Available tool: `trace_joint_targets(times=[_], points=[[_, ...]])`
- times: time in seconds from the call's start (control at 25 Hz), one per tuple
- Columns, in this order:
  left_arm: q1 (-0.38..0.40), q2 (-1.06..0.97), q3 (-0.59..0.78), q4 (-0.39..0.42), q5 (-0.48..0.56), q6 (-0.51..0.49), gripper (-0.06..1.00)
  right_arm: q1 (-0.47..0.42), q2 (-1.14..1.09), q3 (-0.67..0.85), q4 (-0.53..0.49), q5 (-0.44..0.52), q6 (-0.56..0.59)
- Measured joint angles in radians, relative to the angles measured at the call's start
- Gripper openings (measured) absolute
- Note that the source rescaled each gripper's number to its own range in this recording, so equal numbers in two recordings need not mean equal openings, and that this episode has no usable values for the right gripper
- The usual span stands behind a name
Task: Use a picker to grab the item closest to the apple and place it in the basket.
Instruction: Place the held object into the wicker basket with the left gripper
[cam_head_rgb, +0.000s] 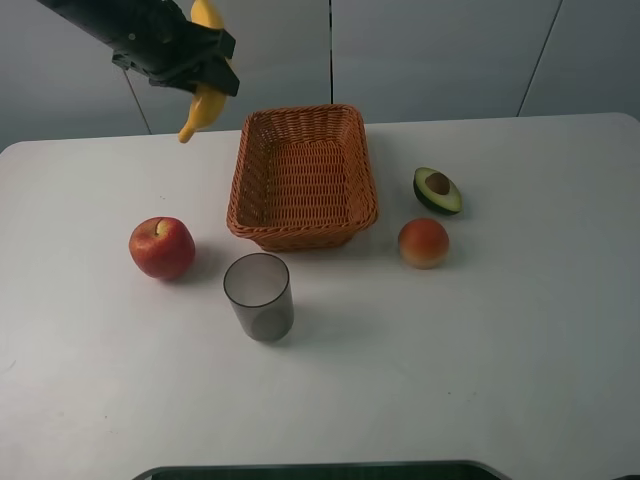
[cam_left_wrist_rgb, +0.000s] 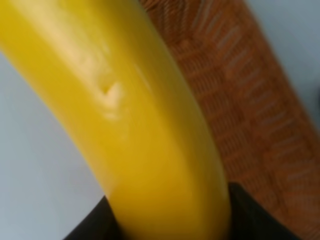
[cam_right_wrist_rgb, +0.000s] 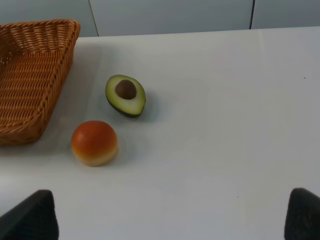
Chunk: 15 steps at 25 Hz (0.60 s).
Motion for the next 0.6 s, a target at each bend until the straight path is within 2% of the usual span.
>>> trace_joint_targets(times=[0.24, 0.44, 0.6], points=[[-0.075, 0.0, -0.002, 0.0, -0.054, -0.185, 0.0, 0.0, 0.0, 0.0, 0.0, 0.0, 0.0], [-0.102, 0.0, -0.002, -0.008, -0.07, -0.27, 0.0, 0.0, 0.0, 0.0, 0.0, 0.0, 0.0], [-0.125, 0.0, -0.002, -0.008, -0.082, -0.289, 0.0, 0.0, 0.0, 0.0, 0.0, 0.0, 0.0]])
